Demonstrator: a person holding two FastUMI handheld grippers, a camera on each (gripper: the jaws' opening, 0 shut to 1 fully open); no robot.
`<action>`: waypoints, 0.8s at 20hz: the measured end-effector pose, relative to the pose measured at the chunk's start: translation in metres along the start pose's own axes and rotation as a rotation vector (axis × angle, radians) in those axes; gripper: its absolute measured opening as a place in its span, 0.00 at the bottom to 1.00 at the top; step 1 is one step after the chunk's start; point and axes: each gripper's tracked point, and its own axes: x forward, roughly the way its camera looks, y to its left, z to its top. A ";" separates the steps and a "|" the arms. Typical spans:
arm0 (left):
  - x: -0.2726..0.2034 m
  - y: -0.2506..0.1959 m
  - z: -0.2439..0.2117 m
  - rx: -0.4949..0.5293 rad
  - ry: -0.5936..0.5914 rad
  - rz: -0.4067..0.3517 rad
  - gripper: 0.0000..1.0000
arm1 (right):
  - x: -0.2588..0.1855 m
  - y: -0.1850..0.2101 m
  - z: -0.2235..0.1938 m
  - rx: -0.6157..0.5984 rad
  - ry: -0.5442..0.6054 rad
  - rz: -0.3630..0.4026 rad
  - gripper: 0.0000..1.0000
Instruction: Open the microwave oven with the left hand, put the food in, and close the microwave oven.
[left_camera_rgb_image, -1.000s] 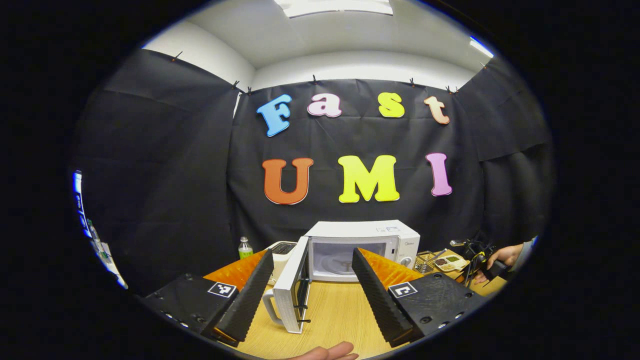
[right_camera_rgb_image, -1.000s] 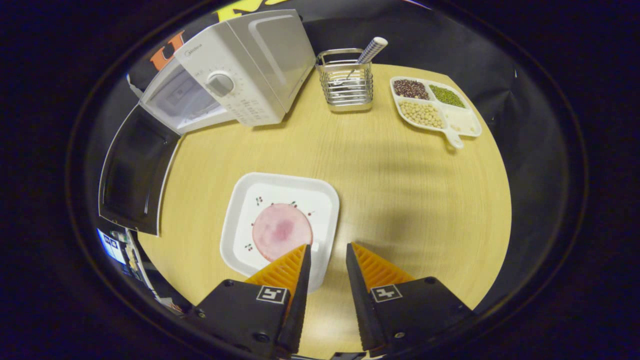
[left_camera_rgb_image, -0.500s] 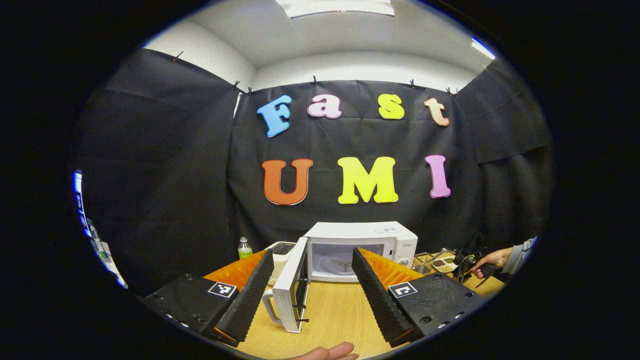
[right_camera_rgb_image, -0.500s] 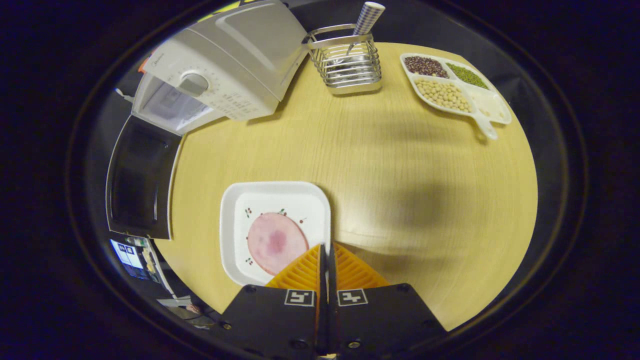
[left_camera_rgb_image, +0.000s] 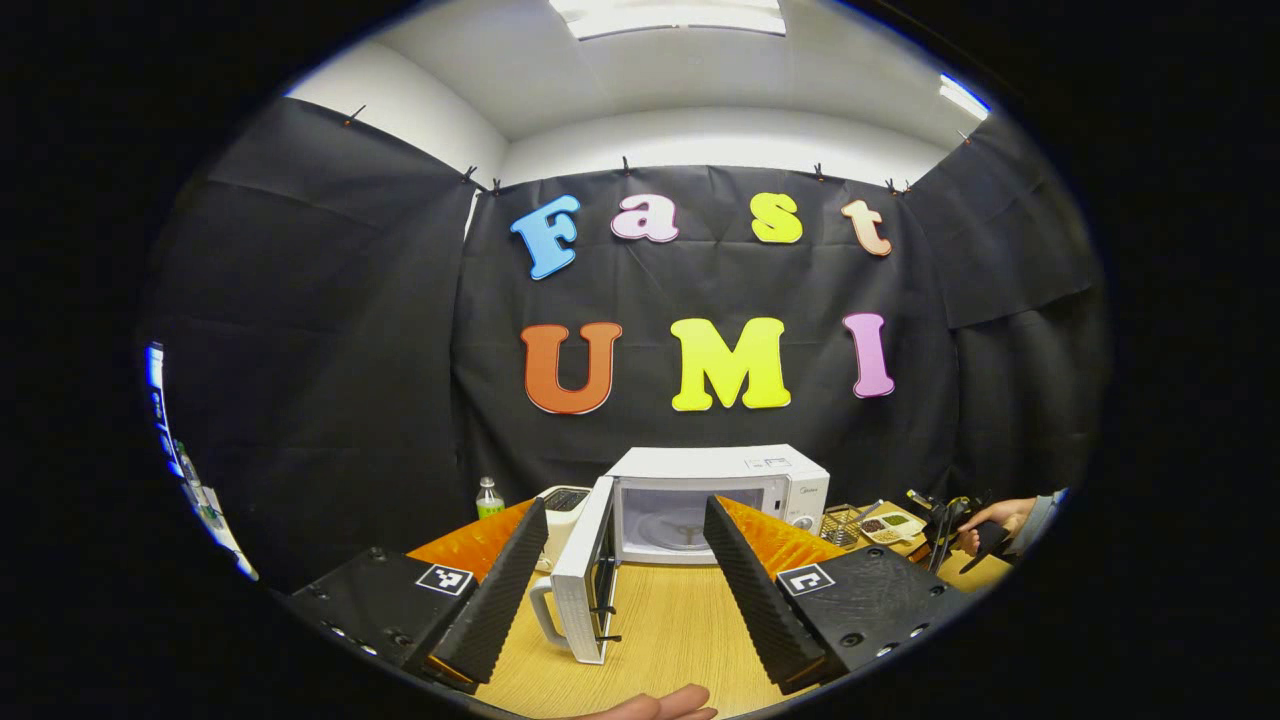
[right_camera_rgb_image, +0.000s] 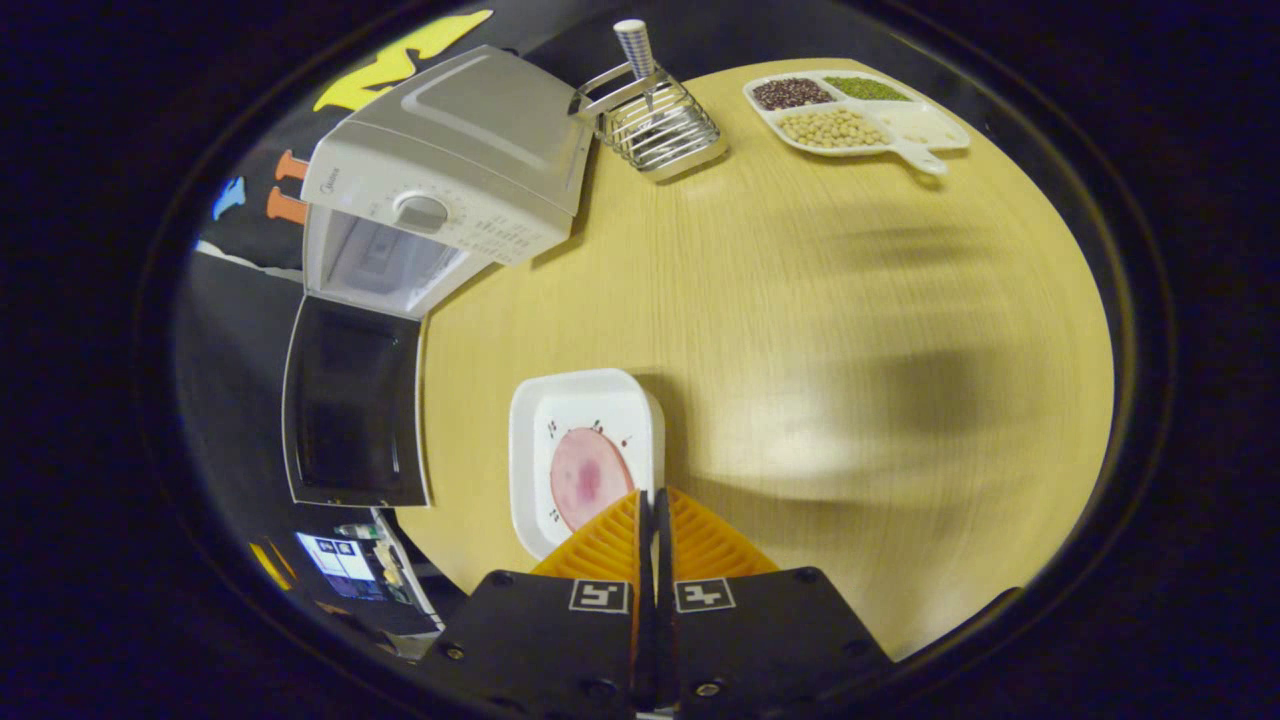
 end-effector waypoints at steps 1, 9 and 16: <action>-0.001 0.001 -0.001 -0.002 -0.001 -0.003 0.94 | -0.002 0.007 -0.004 0.016 -0.012 0.019 0.04; -0.014 0.026 0.001 -0.009 -0.014 -0.015 0.94 | 0.002 0.097 -0.022 0.150 -0.129 0.086 0.04; -0.024 0.069 0.001 -0.004 -0.034 0.013 0.94 | 0.051 0.193 -0.004 0.309 -0.242 0.140 0.04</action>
